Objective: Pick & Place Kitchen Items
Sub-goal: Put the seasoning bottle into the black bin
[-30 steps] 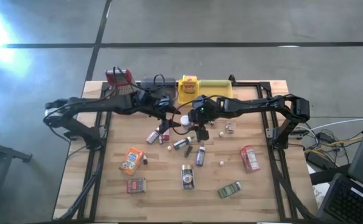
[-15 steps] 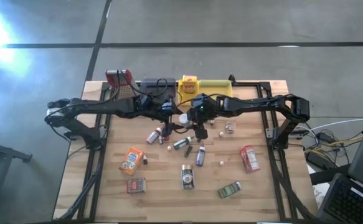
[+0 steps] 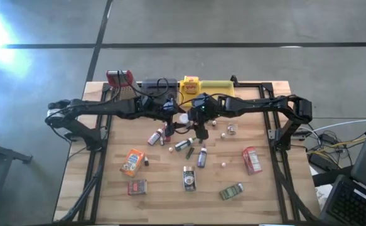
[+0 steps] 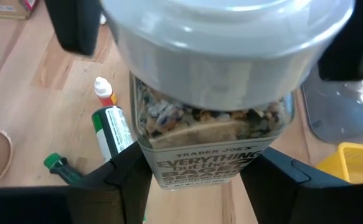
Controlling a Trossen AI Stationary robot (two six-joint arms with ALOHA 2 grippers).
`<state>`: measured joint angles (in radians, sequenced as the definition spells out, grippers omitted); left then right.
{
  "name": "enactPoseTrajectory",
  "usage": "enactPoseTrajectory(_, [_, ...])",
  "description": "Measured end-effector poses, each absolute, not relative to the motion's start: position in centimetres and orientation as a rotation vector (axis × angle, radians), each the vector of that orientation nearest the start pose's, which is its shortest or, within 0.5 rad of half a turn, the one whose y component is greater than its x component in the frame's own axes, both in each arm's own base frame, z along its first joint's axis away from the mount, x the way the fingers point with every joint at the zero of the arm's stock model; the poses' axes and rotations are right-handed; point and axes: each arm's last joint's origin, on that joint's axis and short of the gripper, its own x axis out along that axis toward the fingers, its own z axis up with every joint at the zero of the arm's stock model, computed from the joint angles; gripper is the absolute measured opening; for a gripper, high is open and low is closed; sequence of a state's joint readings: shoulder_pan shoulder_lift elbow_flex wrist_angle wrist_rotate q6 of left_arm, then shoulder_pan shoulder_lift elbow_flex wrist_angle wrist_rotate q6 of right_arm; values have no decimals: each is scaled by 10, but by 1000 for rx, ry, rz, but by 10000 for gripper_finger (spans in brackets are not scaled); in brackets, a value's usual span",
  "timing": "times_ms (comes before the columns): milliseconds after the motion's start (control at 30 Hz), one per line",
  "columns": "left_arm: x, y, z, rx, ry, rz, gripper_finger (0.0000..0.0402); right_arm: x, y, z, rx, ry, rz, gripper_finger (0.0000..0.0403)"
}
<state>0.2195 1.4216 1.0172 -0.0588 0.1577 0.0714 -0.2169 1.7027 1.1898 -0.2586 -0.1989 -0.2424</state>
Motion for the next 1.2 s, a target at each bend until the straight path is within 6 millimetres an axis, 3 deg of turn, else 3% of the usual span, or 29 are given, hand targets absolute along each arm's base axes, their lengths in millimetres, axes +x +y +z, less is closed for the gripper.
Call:
enactPoseTrajectory(333, [310, 65, 281, 12, 443, 42, 309, 360, -73, 232, -75, 745, 75, 202])
enactPoseTrajectory(833, [310, 65, 282, 27, 442, 43, 212, 361, -74, 235, -74, 735, 73, 202])
enactPoseTrajectory(1200, [310, 65, 282, 23, 441, 43, 218, 361, -74, 235, -76, 735, 73, 217])
